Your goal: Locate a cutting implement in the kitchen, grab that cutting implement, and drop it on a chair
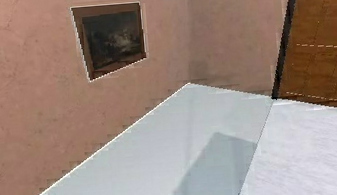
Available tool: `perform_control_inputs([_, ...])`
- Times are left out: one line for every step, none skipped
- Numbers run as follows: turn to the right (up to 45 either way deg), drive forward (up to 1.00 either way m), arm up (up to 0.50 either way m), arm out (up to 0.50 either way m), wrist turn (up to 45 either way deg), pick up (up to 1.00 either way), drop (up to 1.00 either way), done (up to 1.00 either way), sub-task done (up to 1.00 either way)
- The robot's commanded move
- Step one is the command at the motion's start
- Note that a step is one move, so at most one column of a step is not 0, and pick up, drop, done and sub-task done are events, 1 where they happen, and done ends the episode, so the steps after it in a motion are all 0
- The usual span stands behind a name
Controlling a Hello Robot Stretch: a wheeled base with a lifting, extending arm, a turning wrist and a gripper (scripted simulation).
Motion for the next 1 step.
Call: perform_control_inputs([0.0,0.0,0.0,0.48,0.0,0.0,0.0,0.0,0.0])
